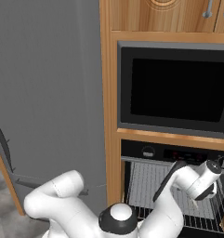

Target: Take the fish from the oven and place it on the plate on the counter.

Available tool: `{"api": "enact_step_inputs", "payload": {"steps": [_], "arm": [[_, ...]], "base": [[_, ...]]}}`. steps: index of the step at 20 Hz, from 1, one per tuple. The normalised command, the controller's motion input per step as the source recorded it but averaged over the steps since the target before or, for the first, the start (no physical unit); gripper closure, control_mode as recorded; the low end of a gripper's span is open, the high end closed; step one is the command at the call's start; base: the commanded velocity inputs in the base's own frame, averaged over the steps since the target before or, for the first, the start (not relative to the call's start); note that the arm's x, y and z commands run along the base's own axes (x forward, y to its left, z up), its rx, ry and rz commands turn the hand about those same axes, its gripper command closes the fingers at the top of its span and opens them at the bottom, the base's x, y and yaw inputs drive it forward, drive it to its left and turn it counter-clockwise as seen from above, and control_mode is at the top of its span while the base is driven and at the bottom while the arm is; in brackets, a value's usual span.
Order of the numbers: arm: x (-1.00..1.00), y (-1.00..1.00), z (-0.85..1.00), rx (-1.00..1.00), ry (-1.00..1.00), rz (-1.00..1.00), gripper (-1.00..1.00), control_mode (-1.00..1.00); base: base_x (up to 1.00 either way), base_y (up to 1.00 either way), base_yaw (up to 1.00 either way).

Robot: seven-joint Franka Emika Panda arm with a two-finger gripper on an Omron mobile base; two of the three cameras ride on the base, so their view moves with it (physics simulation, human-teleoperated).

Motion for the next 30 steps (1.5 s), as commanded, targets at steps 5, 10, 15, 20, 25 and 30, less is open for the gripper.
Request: {"api": "enact_step_inputs", "payload": {"steps": [5, 10, 15, 20, 25, 30], "arm": [[0.49, -0.15, -0.19, -0.11, -0.02, 0.00, -1.00, -1.00], [0.35, -0.31, -0.39, -0.11, 0.03, 0.00, -1.00, -1.00], [0.15, -0.40, -0.70, -0.04, 0.00, 0.00, -1.00, -1.00], [0.35, -0.15, -0.47, -0.05, 0.01, 0.00, -1.00, -1.00], [0.54, -0.27, -0.39, -0.02, 0.01, 0.00, -1.00, -1.00], [0.21, -0.21, -0.33, 0.00, 0.00, 0.00, -1.00, -1.00]], "base": [[0.00, 0.00, 0.00], [0.00, 0.00, 0.00], [0.00, 0.00, 0.00], [0.00, 0.00, 0.00], [0.00, 0.00, 0.00], [0.00, 0.00, 0.00]]}}
